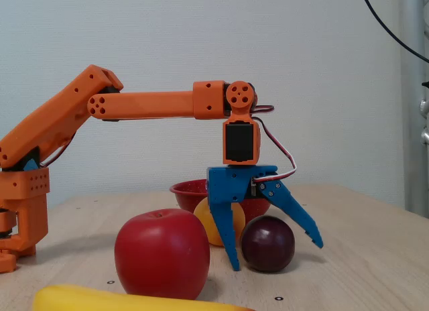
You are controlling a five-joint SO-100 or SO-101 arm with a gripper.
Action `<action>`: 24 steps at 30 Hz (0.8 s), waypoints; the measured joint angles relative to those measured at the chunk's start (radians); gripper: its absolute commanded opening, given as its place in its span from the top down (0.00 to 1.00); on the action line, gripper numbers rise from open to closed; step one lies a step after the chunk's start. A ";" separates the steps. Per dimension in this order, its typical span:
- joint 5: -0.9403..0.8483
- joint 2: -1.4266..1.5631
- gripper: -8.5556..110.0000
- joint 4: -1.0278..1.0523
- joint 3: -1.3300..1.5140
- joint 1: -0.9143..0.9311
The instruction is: Put plum in the red bowl.
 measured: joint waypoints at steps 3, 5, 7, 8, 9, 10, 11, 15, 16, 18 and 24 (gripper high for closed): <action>0.002 0.000 0.61 0.000 0.000 0.000; 0.009 0.000 0.64 0.000 0.000 0.000; 0.017 0.000 0.68 0.000 0.000 0.000; 0.012 0.000 0.70 0.000 0.000 0.000; 0.015 0.000 0.71 0.002 0.000 0.000; 0.018 0.000 0.73 0.002 0.000 0.000; 0.025 0.002 0.75 -0.002 -0.002 0.000; 0.035 0.002 0.85 0.000 -0.002 0.000; 0.035 0.002 0.89 0.000 -0.002 0.000; 0.037 0.002 0.93 0.000 -0.002 0.000; 0.057 0.005 0.93 0.032 -0.002 0.000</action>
